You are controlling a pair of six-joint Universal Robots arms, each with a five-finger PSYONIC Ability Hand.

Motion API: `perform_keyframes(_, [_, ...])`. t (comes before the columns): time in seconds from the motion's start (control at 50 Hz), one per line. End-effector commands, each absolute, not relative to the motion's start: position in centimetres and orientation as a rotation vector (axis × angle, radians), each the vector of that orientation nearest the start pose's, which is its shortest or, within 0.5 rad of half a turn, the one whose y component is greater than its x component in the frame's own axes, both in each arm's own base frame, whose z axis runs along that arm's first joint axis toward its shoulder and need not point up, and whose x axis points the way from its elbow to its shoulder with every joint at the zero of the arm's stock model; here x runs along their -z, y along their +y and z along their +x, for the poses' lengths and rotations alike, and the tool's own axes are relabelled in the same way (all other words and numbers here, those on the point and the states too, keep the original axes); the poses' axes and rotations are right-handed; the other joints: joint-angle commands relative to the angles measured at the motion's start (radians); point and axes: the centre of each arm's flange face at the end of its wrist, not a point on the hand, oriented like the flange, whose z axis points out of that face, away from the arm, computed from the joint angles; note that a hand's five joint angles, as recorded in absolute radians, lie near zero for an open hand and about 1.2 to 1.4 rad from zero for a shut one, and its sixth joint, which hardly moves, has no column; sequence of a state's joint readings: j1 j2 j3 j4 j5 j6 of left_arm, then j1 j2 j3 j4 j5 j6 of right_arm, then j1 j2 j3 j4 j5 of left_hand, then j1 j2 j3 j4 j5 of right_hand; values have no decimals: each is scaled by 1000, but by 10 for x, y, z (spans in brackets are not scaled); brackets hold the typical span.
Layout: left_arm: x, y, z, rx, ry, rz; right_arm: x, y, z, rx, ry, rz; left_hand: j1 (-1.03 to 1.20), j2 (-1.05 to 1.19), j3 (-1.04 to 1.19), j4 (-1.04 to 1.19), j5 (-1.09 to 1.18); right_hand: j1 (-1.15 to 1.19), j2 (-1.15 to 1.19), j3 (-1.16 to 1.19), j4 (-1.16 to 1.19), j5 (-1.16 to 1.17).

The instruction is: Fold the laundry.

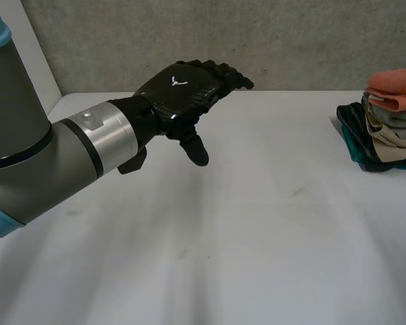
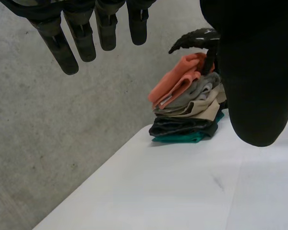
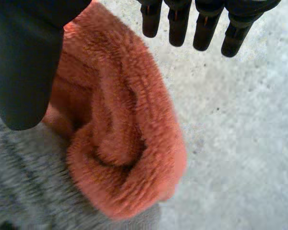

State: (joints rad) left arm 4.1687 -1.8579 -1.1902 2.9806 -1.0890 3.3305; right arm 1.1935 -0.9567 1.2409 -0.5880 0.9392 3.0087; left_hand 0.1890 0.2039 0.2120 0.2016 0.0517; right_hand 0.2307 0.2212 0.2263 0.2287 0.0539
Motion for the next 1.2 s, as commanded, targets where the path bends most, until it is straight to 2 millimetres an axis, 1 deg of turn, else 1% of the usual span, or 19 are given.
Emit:
perform_keyframes(0.02, [-323, -202, -336, -1654, -1577, -1087, -231, -465, 4, 2358, 2032, -470, -11, -26, -34, -23, -48, -56, -47, -52, -54, -54])
perform_keyframes(0.12, [-327, -194, -337, -1645, -1559, -1079, -254, -440, -30, 2297, 2187, -318, -14, -29, -37, -26, -51, -56, -47, -52, -54, -54])
perform_keyframes(0.24, [-337, -183, -338, -1652, -1517, -1086, -275, -417, -57, 2298, 2304, -193, -14, -29, -37, -26, -51, -56, -47, -52, -54, -54])
perform_keyframes(0.32, [-341, -177, -340, -1655, -1494, -1089, -301, -406, -71, 2427, 2336, -141, -14, -29, -37, -26, -51, -56, -47, -52, -54, -54])
perform_keyframes(0.46, [-355, -172, -336, -1689, -1458, -1060, -351, -390, -72, 2706, 2296, -40, -14, -29, -37, -26, -51, -56, -47, -52, -54, -54])
perform_keyframes(0.48, [-357, -172, -335, -1695, -1454, -1052, -358, -389, -68, 2735, 2259, -38, -11, -26, -34, -23, -48, -56, -47, -52, -54, -54])
perform_keyframes(0.52, [-365, -173, -332, -1727, -1452, -1004, -374, -383, -40, 2796, 2141, -95, -11, -26, -34, -23, -48, -56, -47, -52, -54, -54])
perform_keyframes(0.54, [-366, -175, -330, -1738, -1456, -987, -381, -380, -13, 2796, 2057, -152, -11, -26, -34, -23, -48, -56, -47, -52, -54, -54])
perform_keyframes(0.56, [-369, -176, -328, -1753, -1464, -964, -381, -377, 5, 2777, 2014, -186, -8, -23, -31, -20, -45, -56, -47, -52, -54, -54])
perform_keyframes(0.58, [-372, -179, -324, -1784, -1485, -913, -381, -376, 15, 2764, 1992, -205, -5, -20, -28, -17, -42, -56, -47, -52, -54, -54])
perform_keyframes(0.6, [-374, -182, -322, -1803, -1499, -886, -379, -374, 26, 2747, 1971, -228, -5, -20, -28, -17, -42, -56, -47, -52, -54, -54])
perform_keyframes(0.62, [-375, -185, -319, -1825, -1516, -859, -373, -369, 53, 2694, 1927, -285, -5, -20, -28, -17, -42, -56, -47, -52, -54, -54])
perform_keyframes(0.68, [-372, -201, -302, -1913, -1622, -755, -360, -360, 88, 2606, 1892, -356, -11, -26, -34, -23, -48, -56, -47, -52, -54, -54])
perform_keyframes(0.7, [-371, -205, -297, -1936, -1650, -726, -347, -352, 115, 2523, 1881, -412, -11, -26, -34, -23, -48, -56, -47, -52, -54, -54])
perform_keyframes(0.78, [-360, -224, -270, -2017, -1800, -595, -319, -331, 156, 2363, 1896, -493, -11, -26, -34, -23, -48, -56, -47, -52, -54, -54])
perform_keyframes(0.86, [-340, -234, -251, -2029, -1923, -522, -298, -315, 178, 2261, 1933, -524, -14, -29, -37, -26, -51, -56, -47, -52, -54, -54])
perform_keyframes(0.96, [-323, -236, -246, -2035, -1948, -502, -291, -308, 185, 2257, 1968, -489, -15, -29, -37, -27, -52, -56, -47, -52, -54, -54])
perform_keyframes(1.14, [-321, -236, -246, -2054, -1925, -496, -291, -303, 194, 2279, 1946, -484, -15, -29, -37, -27, -52, -56, -47, -52, -54, -54])
perform_keyframes(1.2, [-315, -235, -245, -2039, -1939, -496, -285, -299, 195, 2256, 1962, -488, -15, -29, -37, -27, -52, -56, -47, -52, -54, -54])
